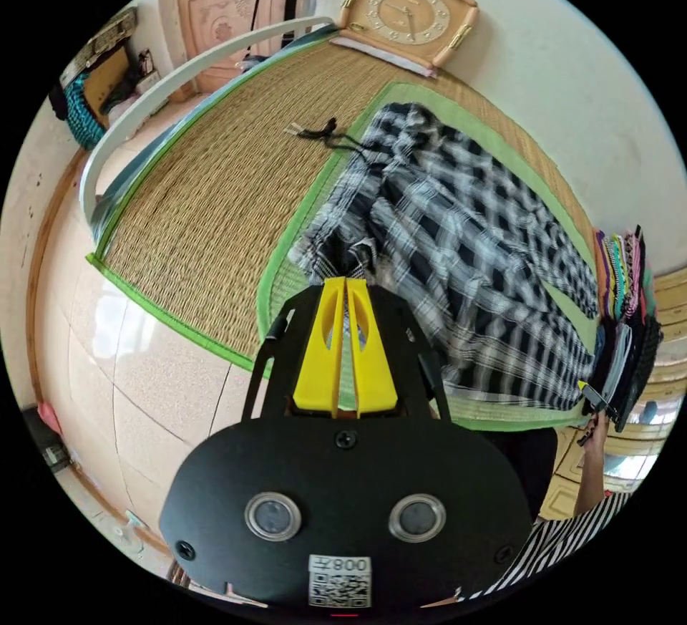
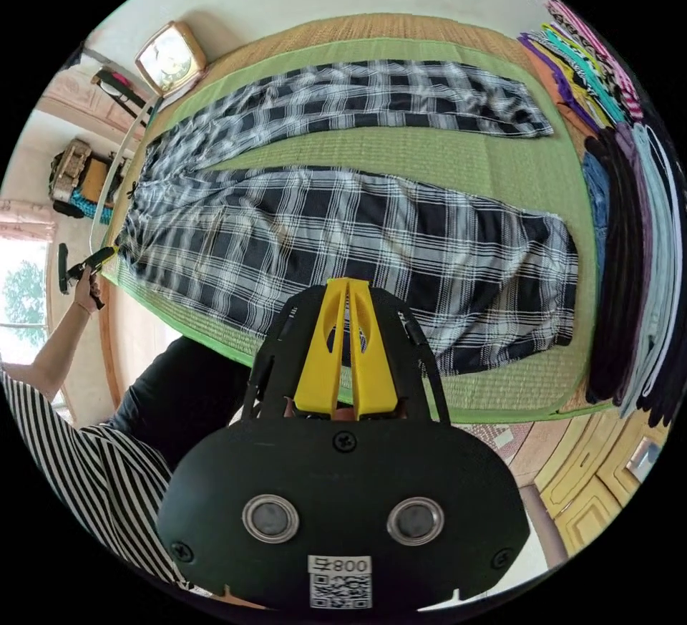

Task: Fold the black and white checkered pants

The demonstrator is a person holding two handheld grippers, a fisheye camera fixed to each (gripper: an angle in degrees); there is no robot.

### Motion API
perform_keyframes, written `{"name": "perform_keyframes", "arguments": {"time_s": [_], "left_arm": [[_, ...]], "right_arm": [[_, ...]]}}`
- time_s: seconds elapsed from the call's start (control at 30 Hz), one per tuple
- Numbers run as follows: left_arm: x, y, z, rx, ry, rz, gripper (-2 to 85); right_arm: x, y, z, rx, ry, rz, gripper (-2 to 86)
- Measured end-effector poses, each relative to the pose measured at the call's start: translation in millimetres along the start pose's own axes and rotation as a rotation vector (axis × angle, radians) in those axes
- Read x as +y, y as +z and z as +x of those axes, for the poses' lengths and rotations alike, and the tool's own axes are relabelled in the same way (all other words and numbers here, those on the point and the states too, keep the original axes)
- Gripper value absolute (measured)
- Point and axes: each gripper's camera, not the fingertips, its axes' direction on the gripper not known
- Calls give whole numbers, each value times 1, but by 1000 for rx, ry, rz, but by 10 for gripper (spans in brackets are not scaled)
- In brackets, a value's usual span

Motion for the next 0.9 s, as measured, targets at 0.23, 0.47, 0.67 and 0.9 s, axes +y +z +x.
{"name": "perform_keyframes", "arguments": {"time_s": [0.23, 0.47, 0.67, 0.9], "left_arm": [[17, -5, -5, 13, -21, -2, 0], [19, 6, 17, 13, 28, -99, 1], [34, -26, 21, 135, 23, -8, 1], [64, -63, 23, 390, 89, 101, 3]], "right_arm": [[17, -6, 27, 46, 119, 66, 1], [56, -10, 117, 183, 412, 63, 1], [73, -19, 137, 114, 483, 61, 1], [112, -52, 92, -38, 412, 206, 2]]}}
